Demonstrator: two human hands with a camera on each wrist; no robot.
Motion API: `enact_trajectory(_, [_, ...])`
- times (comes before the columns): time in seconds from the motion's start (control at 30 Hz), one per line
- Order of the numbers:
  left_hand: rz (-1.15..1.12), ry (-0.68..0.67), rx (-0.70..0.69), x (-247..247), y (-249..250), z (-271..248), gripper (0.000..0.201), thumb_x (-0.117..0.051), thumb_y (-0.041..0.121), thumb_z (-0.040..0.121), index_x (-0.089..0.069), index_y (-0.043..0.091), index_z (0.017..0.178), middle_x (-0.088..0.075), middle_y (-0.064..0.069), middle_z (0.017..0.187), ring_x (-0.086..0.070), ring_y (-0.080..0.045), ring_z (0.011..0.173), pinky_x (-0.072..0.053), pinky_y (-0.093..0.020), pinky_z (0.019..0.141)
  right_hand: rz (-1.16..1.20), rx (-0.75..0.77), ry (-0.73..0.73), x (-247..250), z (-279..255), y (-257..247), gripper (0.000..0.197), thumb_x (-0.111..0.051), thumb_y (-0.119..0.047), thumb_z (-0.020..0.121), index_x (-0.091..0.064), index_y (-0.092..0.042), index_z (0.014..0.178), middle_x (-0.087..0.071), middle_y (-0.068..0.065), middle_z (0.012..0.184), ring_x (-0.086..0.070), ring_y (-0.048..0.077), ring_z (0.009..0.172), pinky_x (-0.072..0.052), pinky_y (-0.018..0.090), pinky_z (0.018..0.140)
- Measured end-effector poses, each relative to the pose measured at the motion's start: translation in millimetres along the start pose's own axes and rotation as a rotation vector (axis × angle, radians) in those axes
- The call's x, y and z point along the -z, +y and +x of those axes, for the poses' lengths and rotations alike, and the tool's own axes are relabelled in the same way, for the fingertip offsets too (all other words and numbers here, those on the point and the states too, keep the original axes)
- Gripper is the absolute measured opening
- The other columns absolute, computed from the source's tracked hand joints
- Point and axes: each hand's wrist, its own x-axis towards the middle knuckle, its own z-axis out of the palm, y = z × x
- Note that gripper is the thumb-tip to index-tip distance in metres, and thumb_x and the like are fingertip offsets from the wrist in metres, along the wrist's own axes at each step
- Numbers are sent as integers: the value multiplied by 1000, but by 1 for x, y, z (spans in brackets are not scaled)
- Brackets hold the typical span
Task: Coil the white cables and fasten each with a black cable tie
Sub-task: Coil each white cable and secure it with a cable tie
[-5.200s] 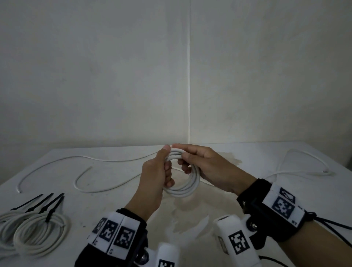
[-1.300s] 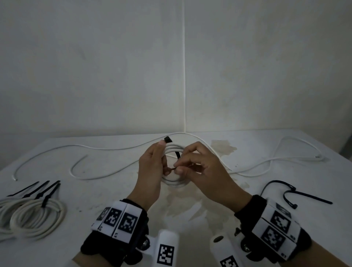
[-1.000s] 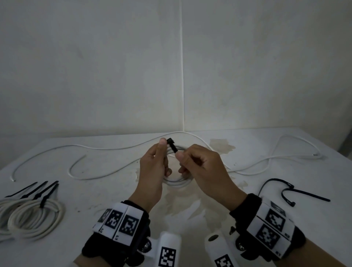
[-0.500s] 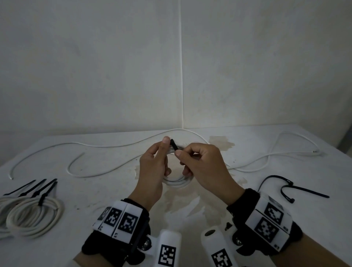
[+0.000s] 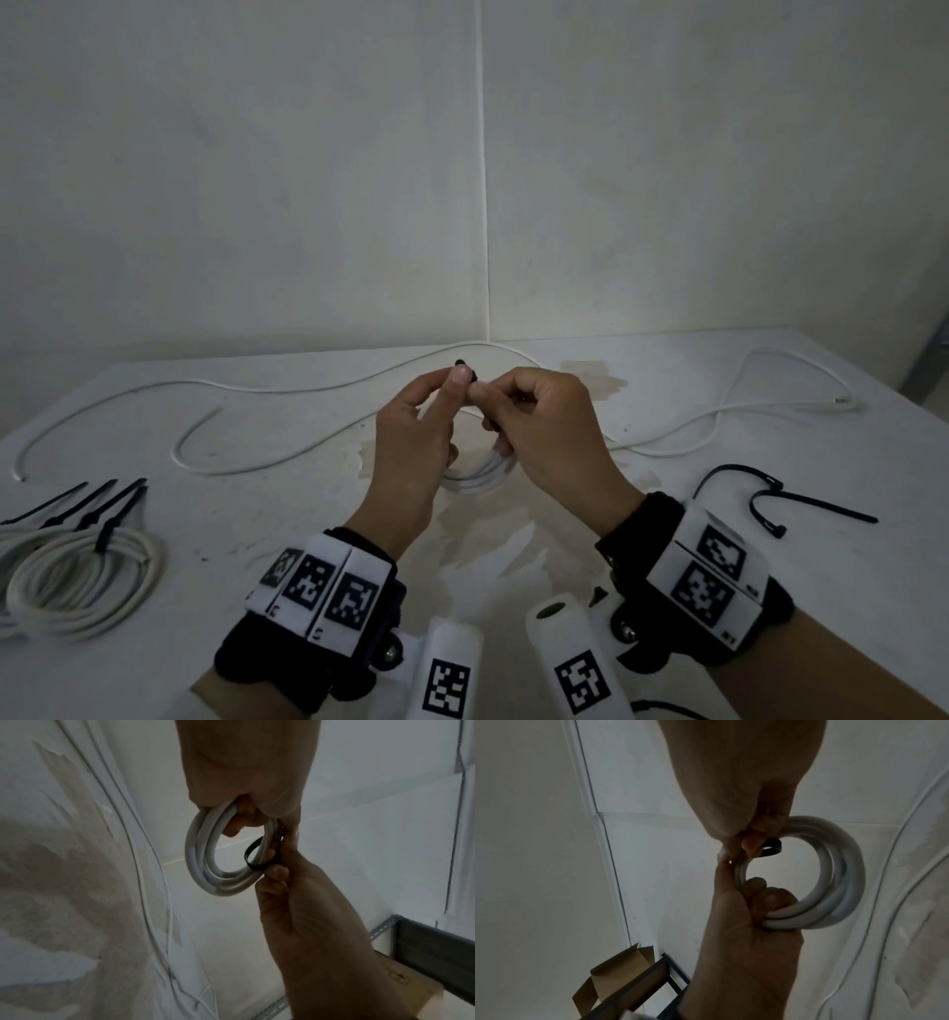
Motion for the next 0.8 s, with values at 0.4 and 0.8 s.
enact_trajectory(0.4, [-101,34,-21,0,13,-3,19,-58,26,88,-67,18,73,-35,11,37,-28,-5,38,-29,-17,39,189,26,78,-11,-14,-3,20,-68,-4,80,-64,-23,77,-65,-9,60,-61,6,50,-50,17,51])
enact_trajectory(0.8, [-28,13,-24,16,16,-1,15,-59,23,88,-66,16,76,-46,13,37,-31,-4,37,-29,-16,41,-77,243,113,11,3,-10,11,-68,-22,82,-66,-23,71,-64,-7,70,-58,8,64,-45,14,60])
